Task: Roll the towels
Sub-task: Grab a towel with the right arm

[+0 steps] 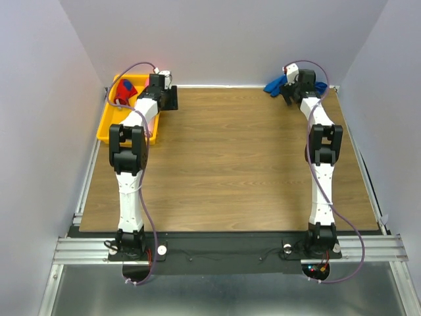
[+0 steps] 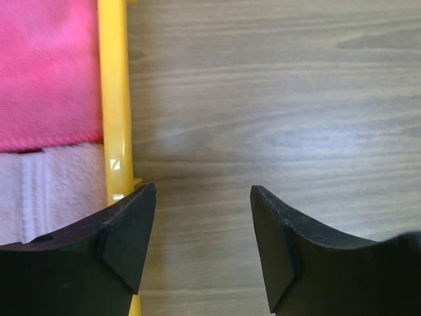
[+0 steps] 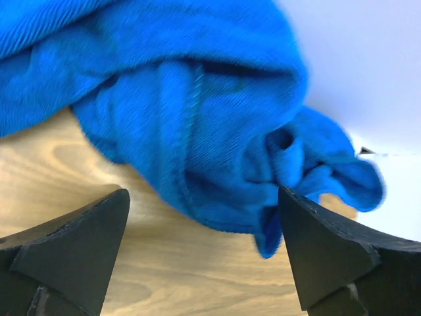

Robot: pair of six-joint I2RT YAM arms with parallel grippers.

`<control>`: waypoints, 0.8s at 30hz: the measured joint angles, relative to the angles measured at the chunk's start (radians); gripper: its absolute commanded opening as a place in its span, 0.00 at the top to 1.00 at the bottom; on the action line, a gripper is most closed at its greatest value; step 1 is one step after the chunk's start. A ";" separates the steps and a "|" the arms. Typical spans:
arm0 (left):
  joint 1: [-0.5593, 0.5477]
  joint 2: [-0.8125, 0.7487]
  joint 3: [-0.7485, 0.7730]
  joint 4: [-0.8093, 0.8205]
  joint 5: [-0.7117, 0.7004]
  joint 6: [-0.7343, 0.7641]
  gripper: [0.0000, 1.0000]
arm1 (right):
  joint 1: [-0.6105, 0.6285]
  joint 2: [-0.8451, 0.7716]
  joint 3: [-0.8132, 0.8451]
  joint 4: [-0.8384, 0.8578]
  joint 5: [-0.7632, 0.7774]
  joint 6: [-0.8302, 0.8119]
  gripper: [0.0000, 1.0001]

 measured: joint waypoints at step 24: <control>0.104 0.048 0.133 -0.087 0.217 0.061 0.05 | 0.001 -0.310 -0.484 0.062 -0.124 -0.043 0.99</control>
